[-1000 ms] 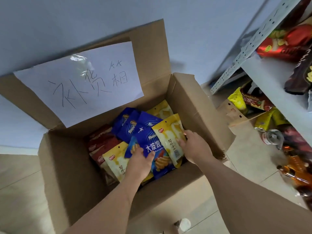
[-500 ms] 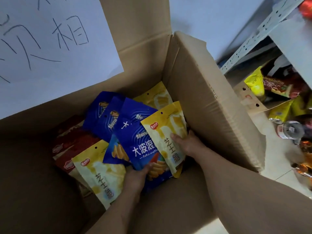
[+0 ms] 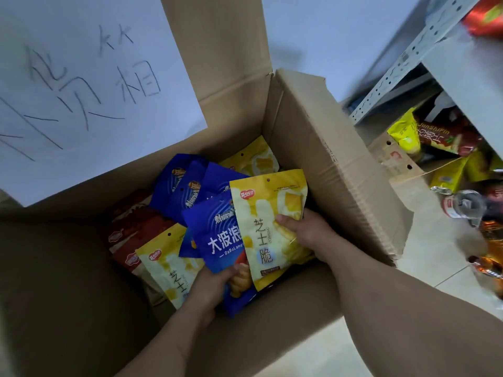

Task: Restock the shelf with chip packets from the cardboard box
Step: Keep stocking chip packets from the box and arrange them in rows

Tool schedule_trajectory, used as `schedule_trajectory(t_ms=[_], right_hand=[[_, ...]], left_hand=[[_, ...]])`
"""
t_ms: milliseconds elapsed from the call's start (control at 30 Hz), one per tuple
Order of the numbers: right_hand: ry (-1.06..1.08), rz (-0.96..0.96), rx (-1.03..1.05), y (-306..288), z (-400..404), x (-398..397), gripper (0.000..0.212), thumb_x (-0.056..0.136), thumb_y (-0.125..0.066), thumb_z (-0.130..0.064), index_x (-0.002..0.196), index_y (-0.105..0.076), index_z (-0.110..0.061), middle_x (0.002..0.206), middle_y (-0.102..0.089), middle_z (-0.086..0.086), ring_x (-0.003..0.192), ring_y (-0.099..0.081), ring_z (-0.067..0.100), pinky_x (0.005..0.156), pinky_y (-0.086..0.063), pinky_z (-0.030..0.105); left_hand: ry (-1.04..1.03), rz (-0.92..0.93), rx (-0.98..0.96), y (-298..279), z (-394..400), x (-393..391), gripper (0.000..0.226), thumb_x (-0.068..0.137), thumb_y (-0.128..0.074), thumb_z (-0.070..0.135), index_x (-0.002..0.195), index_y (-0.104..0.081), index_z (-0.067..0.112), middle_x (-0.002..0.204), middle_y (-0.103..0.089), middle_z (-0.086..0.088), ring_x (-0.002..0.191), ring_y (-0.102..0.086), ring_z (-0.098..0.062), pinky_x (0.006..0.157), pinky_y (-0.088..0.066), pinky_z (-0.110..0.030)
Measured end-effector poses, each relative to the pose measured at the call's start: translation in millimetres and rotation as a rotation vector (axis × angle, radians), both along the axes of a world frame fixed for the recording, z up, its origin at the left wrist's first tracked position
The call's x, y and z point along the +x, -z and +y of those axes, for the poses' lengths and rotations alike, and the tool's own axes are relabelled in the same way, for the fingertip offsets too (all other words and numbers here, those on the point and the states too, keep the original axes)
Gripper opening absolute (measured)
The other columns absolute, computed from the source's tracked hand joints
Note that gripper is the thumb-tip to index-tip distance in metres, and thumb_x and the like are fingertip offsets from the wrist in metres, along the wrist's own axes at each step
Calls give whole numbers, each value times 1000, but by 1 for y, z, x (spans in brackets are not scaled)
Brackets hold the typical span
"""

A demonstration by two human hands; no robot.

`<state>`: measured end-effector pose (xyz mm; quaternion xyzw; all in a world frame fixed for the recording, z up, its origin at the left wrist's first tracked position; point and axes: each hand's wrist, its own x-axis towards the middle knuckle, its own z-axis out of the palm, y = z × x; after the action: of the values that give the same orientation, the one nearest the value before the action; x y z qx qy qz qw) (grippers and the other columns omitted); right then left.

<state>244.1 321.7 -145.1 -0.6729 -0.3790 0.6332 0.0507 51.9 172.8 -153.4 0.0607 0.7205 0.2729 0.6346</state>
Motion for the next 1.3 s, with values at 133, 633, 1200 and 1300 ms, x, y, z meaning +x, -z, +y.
schedule_trajectory(t_ms=[133, 633, 1200, 1300], right_hand=[[48, 43, 46, -55, -4, -1, 45, 87, -76, -41, 126, -67, -22, 117, -71, -2, 106, -66, 22, 93, -52, 39], [540, -46, 435, -372, -76, 83, 48, 77, -82, -49, 110, -70, -17, 110, -72, 2, 100, -70, 25, 91, -57, 43], [943, -268, 757, -569, -91, 365, 38, 83, -77, -48, 100, -64, -16, 96, -67, 0, 78, -61, 16, 78, -51, 34], [980, -280, 766, -581, -63, 429, 48, 82, -77, -50, 110, -67, -13, 106, -68, 4, 92, -64, 25, 83, -53, 37]], left_hand=[[10, -35, 35, -51, -4, -15, 49, 75, -84, 27, 117, -67, 8, 96, -77, -14, 85, -71, -30, 72, -55, -40], [470, -219, 365, -318, 5, 4, 29, 89, -72, 20, 108, -69, -1, 101, -71, -29, 87, -68, -36, 80, -53, -42], [865, -362, 601, -464, 104, 282, 32, 85, -71, 20, 115, -66, 10, 103, -77, -14, 97, -72, -35, 76, -58, -41], [890, -347, 637, -474, 138, 346, 29, 84, -70, 19, 110, -69, 7, 95, -77, -17, 85, -73, -32, 73, -59, -40]])
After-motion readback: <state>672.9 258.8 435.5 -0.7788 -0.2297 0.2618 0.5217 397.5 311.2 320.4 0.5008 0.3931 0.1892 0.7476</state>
